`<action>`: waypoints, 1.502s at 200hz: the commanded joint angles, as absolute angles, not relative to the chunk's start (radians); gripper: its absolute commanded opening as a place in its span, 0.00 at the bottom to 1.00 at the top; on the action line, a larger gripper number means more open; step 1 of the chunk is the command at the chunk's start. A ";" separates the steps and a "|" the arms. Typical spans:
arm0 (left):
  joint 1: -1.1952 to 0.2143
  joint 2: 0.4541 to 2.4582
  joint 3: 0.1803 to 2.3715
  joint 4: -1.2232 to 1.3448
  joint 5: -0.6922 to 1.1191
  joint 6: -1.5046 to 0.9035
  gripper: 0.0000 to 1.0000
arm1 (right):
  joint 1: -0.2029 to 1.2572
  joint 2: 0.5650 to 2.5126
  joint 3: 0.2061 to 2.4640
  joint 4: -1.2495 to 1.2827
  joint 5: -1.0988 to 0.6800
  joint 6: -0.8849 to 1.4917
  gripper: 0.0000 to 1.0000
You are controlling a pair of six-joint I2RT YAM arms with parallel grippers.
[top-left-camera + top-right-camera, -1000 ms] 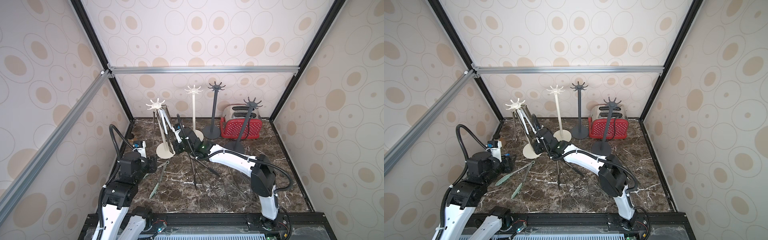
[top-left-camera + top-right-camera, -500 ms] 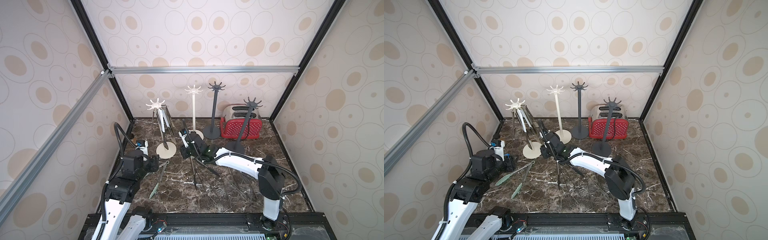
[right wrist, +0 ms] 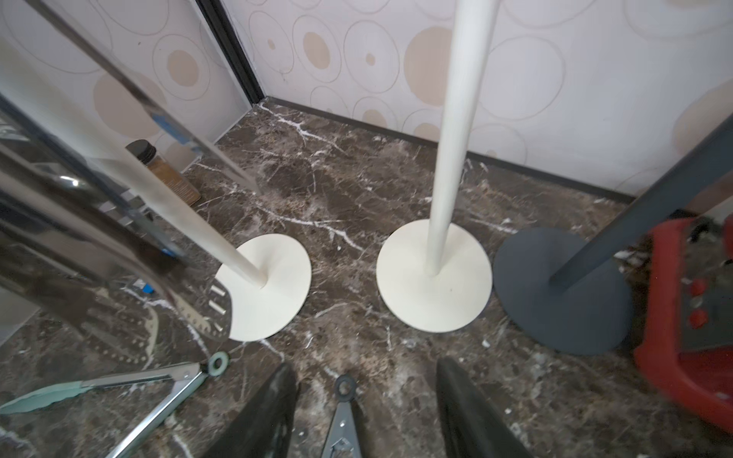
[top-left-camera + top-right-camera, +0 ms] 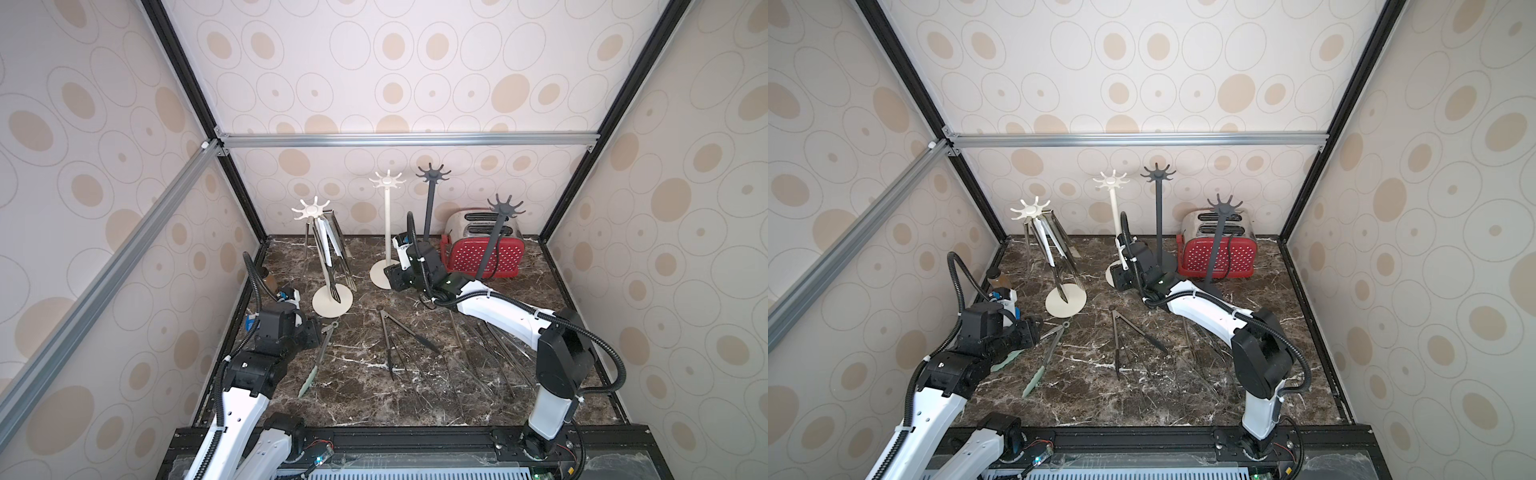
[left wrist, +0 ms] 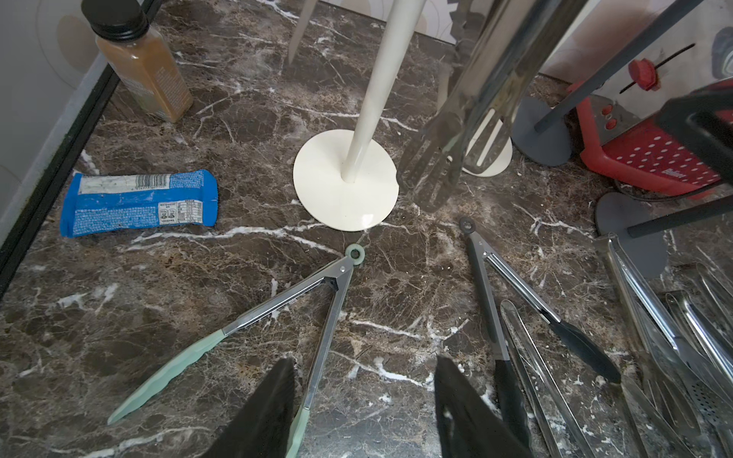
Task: Hang food tongs on kitchen utensil racks
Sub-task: Move the rack to the center of the board.
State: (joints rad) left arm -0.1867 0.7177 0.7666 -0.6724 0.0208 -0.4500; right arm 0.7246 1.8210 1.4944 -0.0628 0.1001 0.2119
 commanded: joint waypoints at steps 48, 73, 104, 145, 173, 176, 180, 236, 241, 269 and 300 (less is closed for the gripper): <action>-0.183 0.699 0.709 -0.557 0.011 -0.513 0.56 | 0.682 2.035 1.740 0.057 0.115 0.143 0.74; -0.183 0.685 0.684 -0.535 0.005 -0.526 0.56 | 0.675 2.103 1.824 0.061 0.182 0.154 0.74; -0.183 0.670 0.663 -0.517 0.005 -0.524 0.55 | 0.674 2.149 1.867 0.085 0.249 0.166 0.74; -0.182 0.653 0.633 -0.480 0.006 -0.525 0.55 | 0.673 2.183 1.870 0.149 0.290 0.166 0.74; -0.183 0.649 0.618 -0.454 0.008 -0.526 0.56 | 0.668 2.224 1.907 0.184 0.306 0.148 0.73; -0.183 0.648 0.617 -0.452 0.009 -0.526 0.56 | 0.668 2.228 1.912 0.186 0.309 0.147 0.73; -0.183 0.648 0.615 -0.450 0.011 -0.526 0.55 | 0.668 2.236 1.920 0.189 0.313 0.144 0.72; -0.183 0.649 0.601 -0.433 0.015 -0.526 0.55 | 0.664 2.289 1.960 0.248 0.341 0.111 0.50; -0.182 0.649 0.601 -0.434 0.015 -0.526 0.55 | 0.665 2.291 1.960 0.250 0.341 0.110 0.48; -0.183 0.647 0.593 -0.429 0.016 -0.526 0.55 | 0.664 2.298 1.956 0.264 0.336 0.097 0.26; -0.182 0.644 0.588 -0.426 0.018 -0.530 0.55 | 0.664 2.288 1.934 0.272 0.323 0.091 0.00</action>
State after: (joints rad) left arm -0.1867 0.6559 0.5877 -0.4484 0.0200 -0.5091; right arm 0.6678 2.2757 1.9297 0.2276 0.3325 0.0933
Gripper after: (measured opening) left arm 0.555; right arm 0.102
